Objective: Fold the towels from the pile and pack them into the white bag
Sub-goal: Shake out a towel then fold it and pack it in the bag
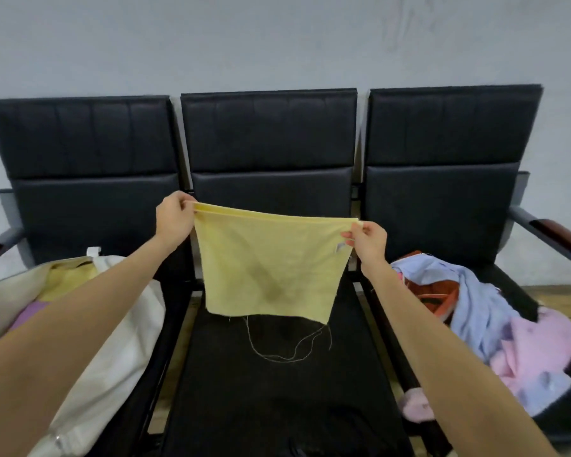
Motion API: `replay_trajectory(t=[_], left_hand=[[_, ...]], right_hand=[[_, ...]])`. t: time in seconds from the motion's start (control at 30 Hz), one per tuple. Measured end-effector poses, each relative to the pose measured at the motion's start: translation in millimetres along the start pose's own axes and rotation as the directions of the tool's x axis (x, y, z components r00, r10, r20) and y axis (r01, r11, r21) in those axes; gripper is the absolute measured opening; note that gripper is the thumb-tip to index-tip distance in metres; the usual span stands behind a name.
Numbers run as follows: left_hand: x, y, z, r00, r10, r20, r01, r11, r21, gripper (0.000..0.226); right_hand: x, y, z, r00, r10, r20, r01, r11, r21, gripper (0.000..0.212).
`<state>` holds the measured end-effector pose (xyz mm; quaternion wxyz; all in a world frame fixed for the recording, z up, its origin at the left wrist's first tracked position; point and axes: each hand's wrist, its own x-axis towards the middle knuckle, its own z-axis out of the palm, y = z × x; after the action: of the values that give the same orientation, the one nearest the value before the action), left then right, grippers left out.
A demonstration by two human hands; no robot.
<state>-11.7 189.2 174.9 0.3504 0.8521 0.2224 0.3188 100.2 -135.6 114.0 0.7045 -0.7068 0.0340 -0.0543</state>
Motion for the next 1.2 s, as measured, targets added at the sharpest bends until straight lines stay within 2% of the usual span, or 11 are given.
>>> replay_trajectory(t=[0.2, 0.4, 0.57, 0.73, 0.87, 1.0, 1.1, 1.17, 1.2], left_hand=[[-25, -27, 5, 0.999, 0.02, -0.027, -0.023, 0.995, -0.092, 0.02], [-89, -100, 2, 0.991, -0.074, 0.11, 0.081, 0.995, -0.06, 0.021], [-170, -155, 9, 0.93, -0.285, 0.233, 0.26, 0.956, 0.132, 0.017], [-247, -194, 0, 0.838, -0.415, 0.355, 0.317, 0.899, 0.303, 0.018], [-276, -203, -16, 0.828, -0.364, 0.426, 0.208, 0.906, 0.37, 0.02], [-287, -202, -17, 0.771, -0.355, 0.529, 0.079, 0.877, 0.475, 0.017], [-298, -187, -2, 0.81, -0.289, 0.51, -0.093, 0.795, 0.599, 0.02], [-308, -169, 17, 0.824, -0.131, 0.552, -0.205, 0.838, 0.506, 0.028], [-313, -161, 28, 0.798, -0.041, 0.601, -0.265, 0.872, 0.412, 0.031]], right_hand=[[-10, 6, -14, 0.995, -0.09, 0.042, 0.092, 0.995, -0.046, 0.015], [-59, 48, -34, 0.986, -0.049, 0.156, 0.079, 0.979, -0.19, 0.01], [-111, 124, -31, 0.963, 0.144, 0.228, -0.059, 0.938, -0.342, 0.015], [-167, 181, -42, 0.924, 0.305, 0.23, -0.181, 0.879, -0.441, 0.015], [-202, 201, -57, 0.924, 0.33, 0.194, -0.208, 0.859, -0.468, 0.018], [-219, 207, -66, 0.917, 0.344, 0.202, -0.199, 0.833, -0.517, 0.021], [-225, 206, -74, 0.924, 0.266, 0.275, -0.048, 0.793, -0.607, 0.018], [-227, 201, -79, 0.919, 0.192, 0.344, 0.092, 0.744, -0.662, 0.017], [-227, 199, -81, 0.914, 0.155, 0.376, 0.152, 0.726, -0.671, 0.016]])
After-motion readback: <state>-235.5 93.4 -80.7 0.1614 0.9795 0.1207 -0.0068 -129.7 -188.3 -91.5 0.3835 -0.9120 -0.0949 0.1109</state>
